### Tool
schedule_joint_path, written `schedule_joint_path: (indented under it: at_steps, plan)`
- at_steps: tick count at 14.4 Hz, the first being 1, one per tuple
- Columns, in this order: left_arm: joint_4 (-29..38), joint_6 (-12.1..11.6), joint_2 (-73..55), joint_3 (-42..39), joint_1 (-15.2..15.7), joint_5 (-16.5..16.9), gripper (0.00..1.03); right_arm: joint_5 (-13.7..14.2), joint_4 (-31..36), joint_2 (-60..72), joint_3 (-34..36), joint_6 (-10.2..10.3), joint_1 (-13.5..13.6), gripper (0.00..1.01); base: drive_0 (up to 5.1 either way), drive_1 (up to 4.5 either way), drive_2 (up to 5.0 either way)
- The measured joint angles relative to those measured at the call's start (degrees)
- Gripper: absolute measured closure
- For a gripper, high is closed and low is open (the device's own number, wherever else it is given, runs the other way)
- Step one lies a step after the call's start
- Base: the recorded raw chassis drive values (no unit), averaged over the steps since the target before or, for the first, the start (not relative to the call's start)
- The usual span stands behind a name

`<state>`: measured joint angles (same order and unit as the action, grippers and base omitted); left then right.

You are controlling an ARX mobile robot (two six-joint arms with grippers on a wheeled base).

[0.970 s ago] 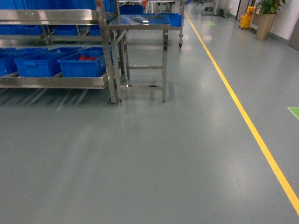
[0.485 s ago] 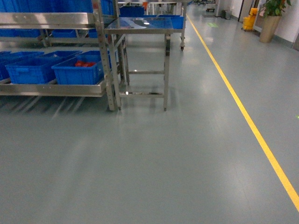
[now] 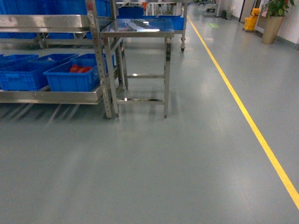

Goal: Pick blue part to blue bin on bottom shelf

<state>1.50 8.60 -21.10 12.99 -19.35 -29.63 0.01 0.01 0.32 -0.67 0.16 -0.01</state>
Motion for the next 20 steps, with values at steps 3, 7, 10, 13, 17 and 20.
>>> schedule_joint_path:
  at_steps: [3,7,10,13,17,20]
  plan:
    - [0.0,0.0,0.0,0.0,0.0,0.0,0.60,0.0,-0.3,0.0,0.0,0.0,0.0,0.03,0.0,4.02,-4.0]
    - [0.0,0.0,0.0,0.0,0.0,0.0,0.60,0.0,-0.3,0.0,0.0,0.0,0.0,0.03,0.0,4.00,-4.1]
    - [-0.2,0.0,0.0,0.0,0.0,0.0,0.60,0.0,-0.1,0.0,0.0,0.0,0.0,0.03,0.0,3.98,-4.1]
    - [0.0,0.0,0.0,0.0,0.0,0.0,0.60,0.0,-0.5,0.0,0.0,0.0,0.0,0.03,0.0,4.06,-4.0]
    - [-0.1,0.0,0.0,0.0,0.0,0.0,0.60,0.0,-0.2,0.0,0.0,0.0,0.0,0.03,0.0,4.01,-4.1]
    - [0.0,0.0,0.0,0.0,0.0,0.0,0.60,0.0,-0.2,0.0,0.0,0.0,0.0,0.03,0.0,3.98,-4.1]
